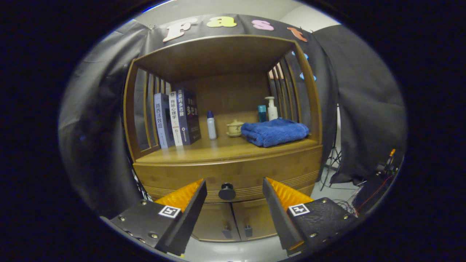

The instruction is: Pull open the drawer, take out the items inside it, and place them on the countertop above the cabinet.

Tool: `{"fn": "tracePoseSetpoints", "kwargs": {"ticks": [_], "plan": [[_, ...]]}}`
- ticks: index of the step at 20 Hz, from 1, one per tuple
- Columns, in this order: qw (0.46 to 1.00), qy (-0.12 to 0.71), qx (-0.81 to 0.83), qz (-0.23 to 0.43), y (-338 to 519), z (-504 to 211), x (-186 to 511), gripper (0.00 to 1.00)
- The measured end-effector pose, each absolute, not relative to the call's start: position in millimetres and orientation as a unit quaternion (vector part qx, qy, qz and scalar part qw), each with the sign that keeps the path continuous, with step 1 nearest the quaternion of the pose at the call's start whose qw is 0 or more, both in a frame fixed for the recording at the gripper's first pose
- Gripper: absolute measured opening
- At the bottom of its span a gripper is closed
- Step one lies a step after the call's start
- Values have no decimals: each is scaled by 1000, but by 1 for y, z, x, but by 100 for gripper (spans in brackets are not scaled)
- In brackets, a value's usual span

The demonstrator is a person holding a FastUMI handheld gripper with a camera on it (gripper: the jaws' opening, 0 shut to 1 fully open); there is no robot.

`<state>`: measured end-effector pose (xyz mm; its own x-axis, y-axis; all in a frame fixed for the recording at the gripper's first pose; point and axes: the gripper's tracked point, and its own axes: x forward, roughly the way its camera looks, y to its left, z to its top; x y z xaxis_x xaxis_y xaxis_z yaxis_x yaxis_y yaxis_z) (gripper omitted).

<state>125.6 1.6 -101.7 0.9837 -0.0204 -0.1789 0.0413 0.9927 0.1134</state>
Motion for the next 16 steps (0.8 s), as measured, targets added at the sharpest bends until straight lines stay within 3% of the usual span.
{"fn": "tracePoseSetpoints", "kwargs": {"ticks": [10,12,14,16], "plan": [[986,156,51,27,20,-157,188,91],[982,180,40,32,24,-174,199,73],[978,200,33,42,30,-188,203,74],[978,205,19,41,32,-192,212,62]]}}
